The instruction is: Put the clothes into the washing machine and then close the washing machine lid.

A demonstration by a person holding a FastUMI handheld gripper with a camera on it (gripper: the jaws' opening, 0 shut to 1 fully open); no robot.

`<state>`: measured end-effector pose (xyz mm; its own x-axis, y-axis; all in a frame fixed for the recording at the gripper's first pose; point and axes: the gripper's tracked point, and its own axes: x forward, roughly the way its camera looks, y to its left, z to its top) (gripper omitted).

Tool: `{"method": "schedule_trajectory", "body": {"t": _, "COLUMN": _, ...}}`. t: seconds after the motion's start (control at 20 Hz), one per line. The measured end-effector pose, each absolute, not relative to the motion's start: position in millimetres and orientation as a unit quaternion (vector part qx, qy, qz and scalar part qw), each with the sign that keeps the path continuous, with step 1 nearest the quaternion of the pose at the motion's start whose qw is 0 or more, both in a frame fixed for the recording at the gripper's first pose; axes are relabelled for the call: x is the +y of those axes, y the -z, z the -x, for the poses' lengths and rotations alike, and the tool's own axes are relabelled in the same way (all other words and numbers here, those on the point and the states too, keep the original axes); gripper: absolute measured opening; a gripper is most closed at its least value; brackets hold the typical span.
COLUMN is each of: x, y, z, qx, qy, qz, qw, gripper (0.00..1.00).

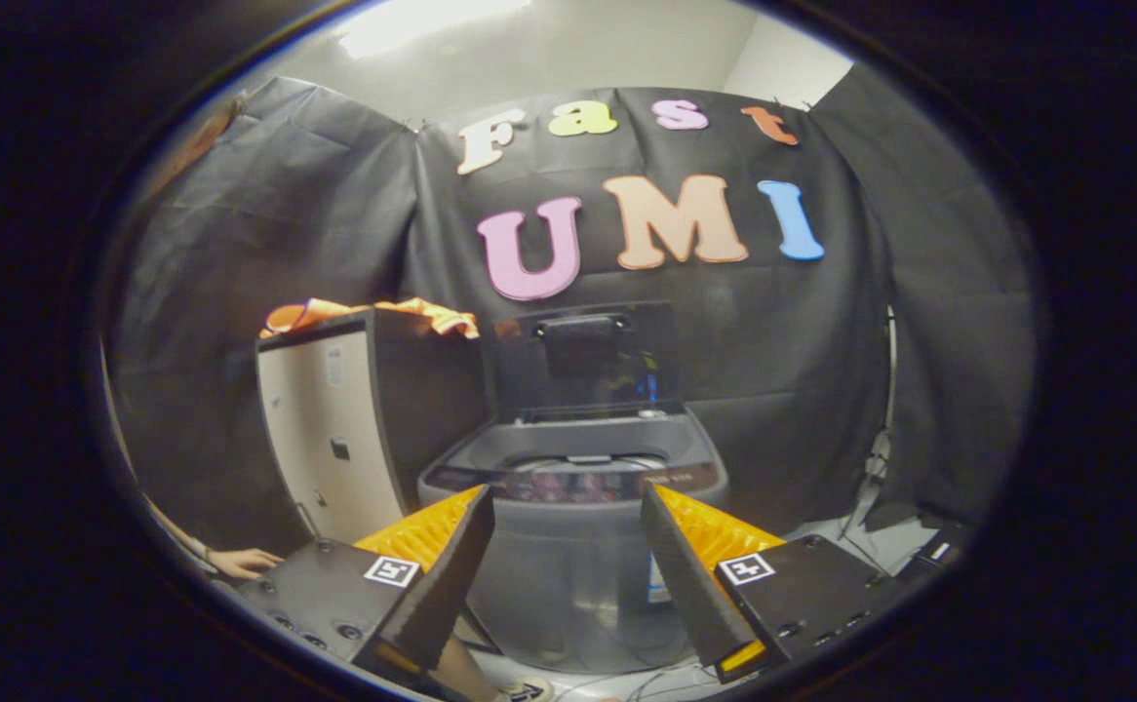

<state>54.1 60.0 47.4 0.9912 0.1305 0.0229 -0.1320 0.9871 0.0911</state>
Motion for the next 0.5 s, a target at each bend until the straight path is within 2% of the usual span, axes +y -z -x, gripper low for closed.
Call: {"method": "schedule_trajectory", "body": {"t": 0.5, "x": 217, "y": -208, "z": -175, "qx": -0.015, "qy": -0.209, "qz": -0.03, "qw": 0.977, "gripper": 0.95}}
